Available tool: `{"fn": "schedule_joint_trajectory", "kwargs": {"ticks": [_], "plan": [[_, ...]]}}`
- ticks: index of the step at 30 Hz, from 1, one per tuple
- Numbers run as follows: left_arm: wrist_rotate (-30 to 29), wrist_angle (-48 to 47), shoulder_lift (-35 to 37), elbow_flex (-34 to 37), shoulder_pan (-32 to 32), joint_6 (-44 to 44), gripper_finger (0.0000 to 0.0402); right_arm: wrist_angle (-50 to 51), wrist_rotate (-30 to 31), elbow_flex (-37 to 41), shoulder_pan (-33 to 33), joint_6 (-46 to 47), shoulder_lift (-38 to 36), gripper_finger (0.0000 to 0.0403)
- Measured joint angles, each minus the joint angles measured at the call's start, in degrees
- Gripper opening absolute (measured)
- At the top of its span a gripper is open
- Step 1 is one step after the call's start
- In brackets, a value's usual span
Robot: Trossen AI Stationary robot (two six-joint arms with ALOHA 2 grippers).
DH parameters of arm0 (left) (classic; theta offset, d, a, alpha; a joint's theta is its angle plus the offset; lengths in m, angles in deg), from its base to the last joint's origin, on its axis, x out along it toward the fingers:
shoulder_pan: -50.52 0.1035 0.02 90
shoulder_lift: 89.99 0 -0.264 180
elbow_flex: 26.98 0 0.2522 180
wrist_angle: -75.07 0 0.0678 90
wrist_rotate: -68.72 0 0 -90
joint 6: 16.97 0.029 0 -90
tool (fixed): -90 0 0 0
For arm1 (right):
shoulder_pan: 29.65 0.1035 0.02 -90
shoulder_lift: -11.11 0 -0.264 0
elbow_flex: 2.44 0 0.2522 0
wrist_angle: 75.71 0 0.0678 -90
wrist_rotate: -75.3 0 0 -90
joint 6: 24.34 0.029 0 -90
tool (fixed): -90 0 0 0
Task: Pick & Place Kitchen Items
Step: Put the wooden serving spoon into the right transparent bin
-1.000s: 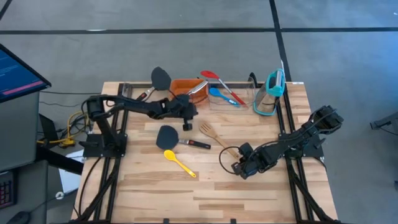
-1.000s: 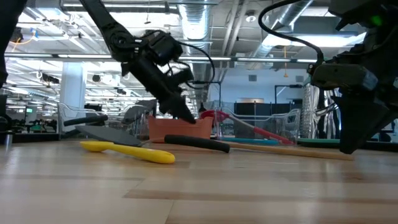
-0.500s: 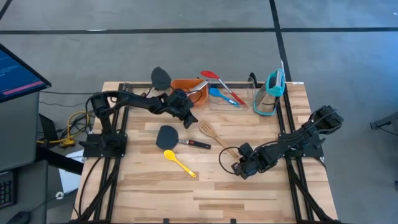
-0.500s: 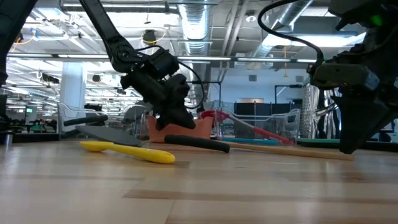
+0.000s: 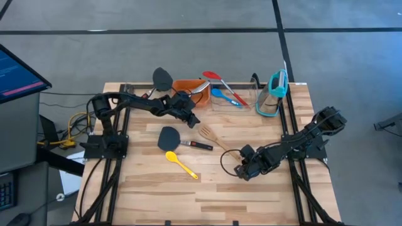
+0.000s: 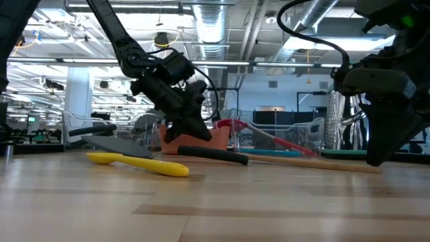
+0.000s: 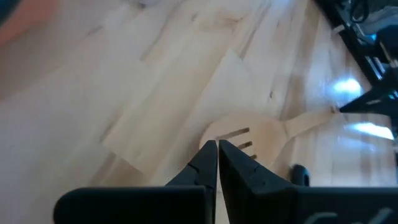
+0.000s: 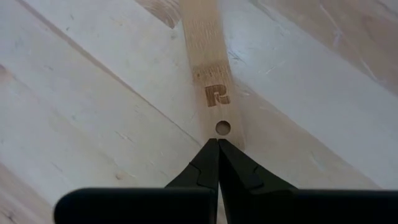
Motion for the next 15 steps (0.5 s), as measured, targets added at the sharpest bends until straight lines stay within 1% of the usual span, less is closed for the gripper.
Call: {"fn": "schedule_joint_trajectory", "kwargs": {"ticks": [4,15], "plan": [[1.0,-3.8,0.0,0.1,0.0,-1.7,0.0002,0.0,0.0,0.0,0.0,0.0,0.0,0.0],[0.5,-3.5,-0.5,0.8,-0.3,-3.1,0.0002,0.0,0.0,0.0,0.0,-2.0,0.0,0.0]]}}
